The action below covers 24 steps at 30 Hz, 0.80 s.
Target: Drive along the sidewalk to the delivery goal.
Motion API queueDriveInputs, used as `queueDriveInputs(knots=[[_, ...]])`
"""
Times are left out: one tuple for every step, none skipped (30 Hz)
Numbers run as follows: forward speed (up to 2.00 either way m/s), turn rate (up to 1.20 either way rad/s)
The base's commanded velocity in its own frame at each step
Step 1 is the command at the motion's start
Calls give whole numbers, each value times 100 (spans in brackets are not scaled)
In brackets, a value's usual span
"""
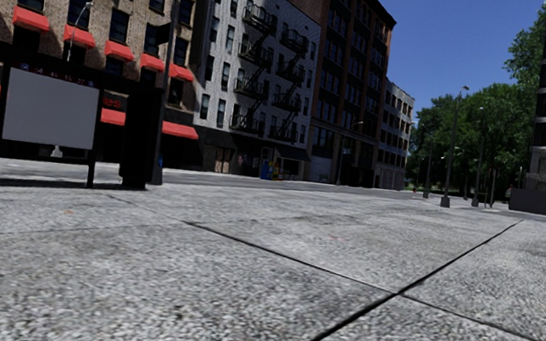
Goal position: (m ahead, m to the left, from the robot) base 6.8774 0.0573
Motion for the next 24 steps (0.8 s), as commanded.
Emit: queueDriveInputs(knots=[[200,-83],[200,-73],[200,-54],[200,-40],[200,-40],[200,-35],[200,-34],[200,-33],[200,-33],[200,-33],[200,-33],[200,-33],[200,-33],[200,-33],[200,-33],[200,-33],[200,-33],[200,-33],[200,-33],[200,-33],[200,-33],[200,-33],[200,-33],[200,-34]])
